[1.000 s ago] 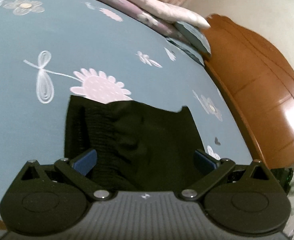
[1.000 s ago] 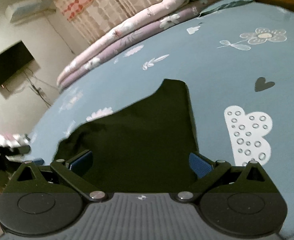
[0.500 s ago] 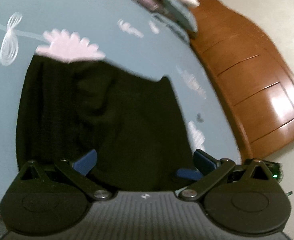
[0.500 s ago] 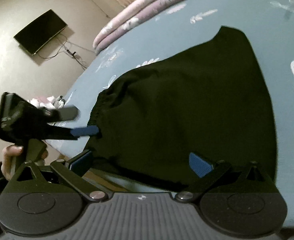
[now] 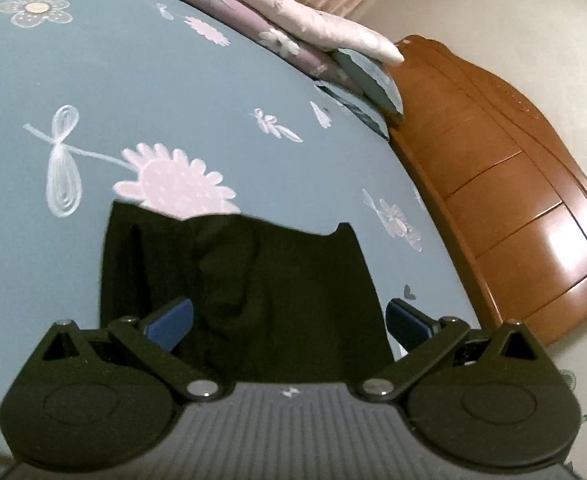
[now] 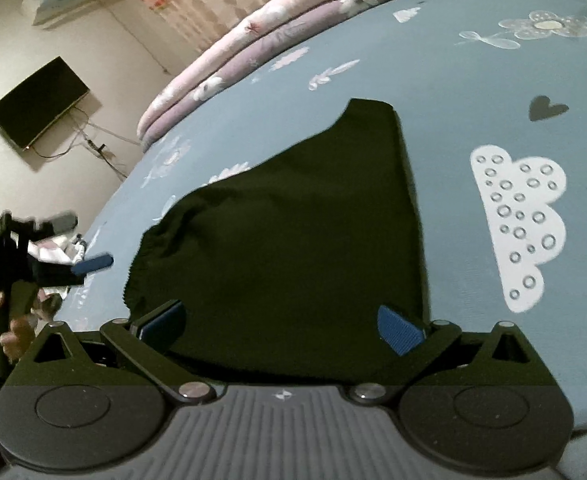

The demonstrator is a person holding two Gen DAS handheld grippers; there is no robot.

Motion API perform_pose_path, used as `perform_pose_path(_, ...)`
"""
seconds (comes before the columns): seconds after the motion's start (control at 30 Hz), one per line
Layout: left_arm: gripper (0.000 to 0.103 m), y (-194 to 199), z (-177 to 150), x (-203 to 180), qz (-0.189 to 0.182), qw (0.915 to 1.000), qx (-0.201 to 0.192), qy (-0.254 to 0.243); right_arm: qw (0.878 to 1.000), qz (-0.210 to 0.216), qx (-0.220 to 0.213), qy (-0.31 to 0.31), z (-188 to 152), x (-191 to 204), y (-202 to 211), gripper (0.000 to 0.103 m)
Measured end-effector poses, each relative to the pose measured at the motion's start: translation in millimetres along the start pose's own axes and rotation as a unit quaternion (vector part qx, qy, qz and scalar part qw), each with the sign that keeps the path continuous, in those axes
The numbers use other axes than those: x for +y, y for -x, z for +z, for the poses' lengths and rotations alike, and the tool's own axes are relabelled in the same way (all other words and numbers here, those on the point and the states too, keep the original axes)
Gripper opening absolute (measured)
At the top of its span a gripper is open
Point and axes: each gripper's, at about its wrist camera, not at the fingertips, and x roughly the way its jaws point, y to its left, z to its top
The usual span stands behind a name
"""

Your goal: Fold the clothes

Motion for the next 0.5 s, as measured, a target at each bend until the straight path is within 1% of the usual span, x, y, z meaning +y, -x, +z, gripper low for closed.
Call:
perform_pose_path(0.1,0.102,-22.7,7.9,3.1,0.000,1.0000,0.008,-0.001,1.000,-0.006,0.000,0.001,-5.5,-2.1,-1.4,0.103)
perform_pose_path(0.23,0.102,-46.6,2.0,13.1,0.044,0.9982,0.040,-0.002,0.999,-0.020,0.003,0.029,-9.4,4.6,-3.1,0.103)
perform_pose_path(0.37,0.102,-37.5,1.0,4.6,0.043,0.9980,0.038,-0.027,0.999,-0.027,0.008,0.046,-1.9,11.4,-1.7,0.103)
perform_pose_path(0.43,0.102,-24.7,5.6,-1.1,0.040,0.9981,0.021,-0.041,0.999,-0.025,-0.003,0.049,7.2,10.6,-0.7,0.103)
perform_pose_path(0.5,0.102,-12.0,12.9,-0.3,0.041,0.9983,0.004,-0.042,0.999,-0.020,-0.016,0.038,17.8,5.4,0.4,0.103)
